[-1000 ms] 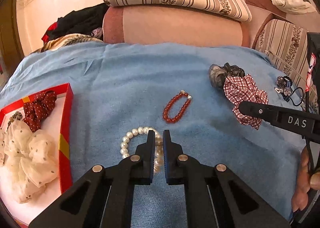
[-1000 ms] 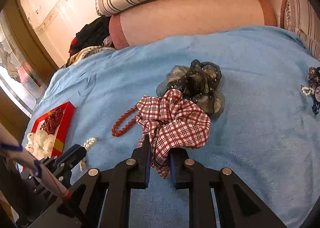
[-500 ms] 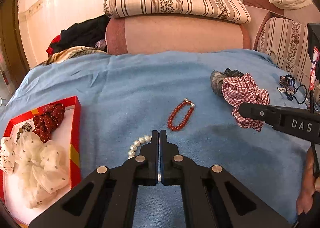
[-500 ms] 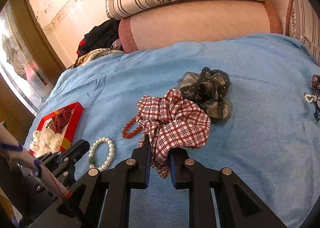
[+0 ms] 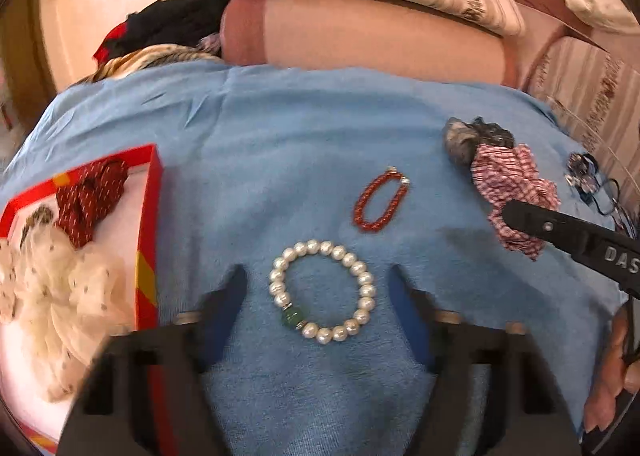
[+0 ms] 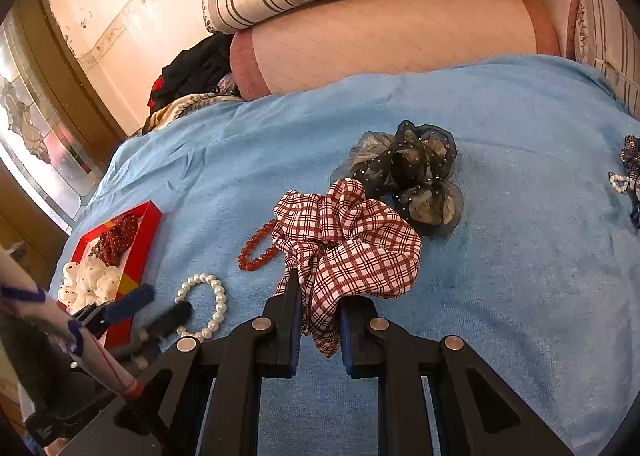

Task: Organize jewelry
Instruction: 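Adjust grip on the pearl bracelet with the left gripper and lift it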

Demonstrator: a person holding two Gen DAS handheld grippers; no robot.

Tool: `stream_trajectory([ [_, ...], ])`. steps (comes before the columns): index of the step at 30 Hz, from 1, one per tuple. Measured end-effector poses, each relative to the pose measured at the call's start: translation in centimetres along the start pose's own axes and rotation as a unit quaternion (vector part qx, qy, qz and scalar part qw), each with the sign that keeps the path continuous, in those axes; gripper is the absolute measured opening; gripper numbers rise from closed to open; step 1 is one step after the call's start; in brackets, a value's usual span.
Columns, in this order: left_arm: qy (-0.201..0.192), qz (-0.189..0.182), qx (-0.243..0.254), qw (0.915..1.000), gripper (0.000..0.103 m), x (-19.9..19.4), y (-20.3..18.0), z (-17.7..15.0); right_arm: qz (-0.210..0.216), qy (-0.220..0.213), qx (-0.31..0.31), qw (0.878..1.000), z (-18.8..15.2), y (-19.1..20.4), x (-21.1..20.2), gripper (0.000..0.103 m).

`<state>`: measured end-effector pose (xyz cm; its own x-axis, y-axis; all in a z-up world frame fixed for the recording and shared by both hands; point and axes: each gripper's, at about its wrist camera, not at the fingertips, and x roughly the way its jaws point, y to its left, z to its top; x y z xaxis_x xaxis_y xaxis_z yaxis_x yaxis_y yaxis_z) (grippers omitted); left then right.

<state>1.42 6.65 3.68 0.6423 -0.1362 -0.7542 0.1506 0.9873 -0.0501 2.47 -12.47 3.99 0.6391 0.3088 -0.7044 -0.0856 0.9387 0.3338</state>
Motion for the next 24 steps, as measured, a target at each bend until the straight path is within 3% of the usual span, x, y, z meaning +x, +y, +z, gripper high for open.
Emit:
stream_trajectory([
  [5, 0.022, -0.004, 0.025, 0.9995, 0.073, 1.2, -1.1, -0.7, 0.004, -0.001, 0.0, 1.0, 0.0, 0.1, -0.2, 0.017],
  [10, 0.043, 0.035, 0.04, 0.9977, 0.073, 3.0, -1.6, -1.5, 0.008, -0.001, 0.005, 1.0, 0.1, -0.3, -0.3, 0.017],
  [12, 0.041, 0.031, 0.027, 0.9983, 0.061, 3.1, -1.2, -1.4, 0.009, -0.001, 0.004, 1.0, 0.1, -0.1, -0.4, 0.017],
  [14, 0.035, 0.037, 0.03, 0.9983, 0.027, 2.9, -1.1, -1.4, 0.01, -0.003, 0.005, 1.0, 0.0, -0.1, -0.4, 0.017],
  [15, 0.031, 0.036, 0.032, 0.9984, 0.018, 2.7, -1.2, -1.4, 0.011, -0.003, 0.004, 1.0, 0.0, -0.1, -0.4, 0.017],
  [21, 0.006, 0.024, 0.02, 0.9995, 0.017, 1.5, -0.8, -1.0, 0.011, -0.005, 0.005, 1.0, 0.0, -0.2, -0.4, 0.017],
  [22, -0.005, 0.017, 0.019, 0.9997, 0.009, 1.1, -0.7, -0.8, 0.011, -0.006, 0.005, 1.0, 0.0, -0.1, -0.5, 0.017],
  [24, -0.018, 0.009, 0.016, 0.9997, 0.009, 0.4, -0.6, -0.4, 0.013, -0.008, 0.004, 1.0, 0.0, -0.1, -0.6, 0.017],
])
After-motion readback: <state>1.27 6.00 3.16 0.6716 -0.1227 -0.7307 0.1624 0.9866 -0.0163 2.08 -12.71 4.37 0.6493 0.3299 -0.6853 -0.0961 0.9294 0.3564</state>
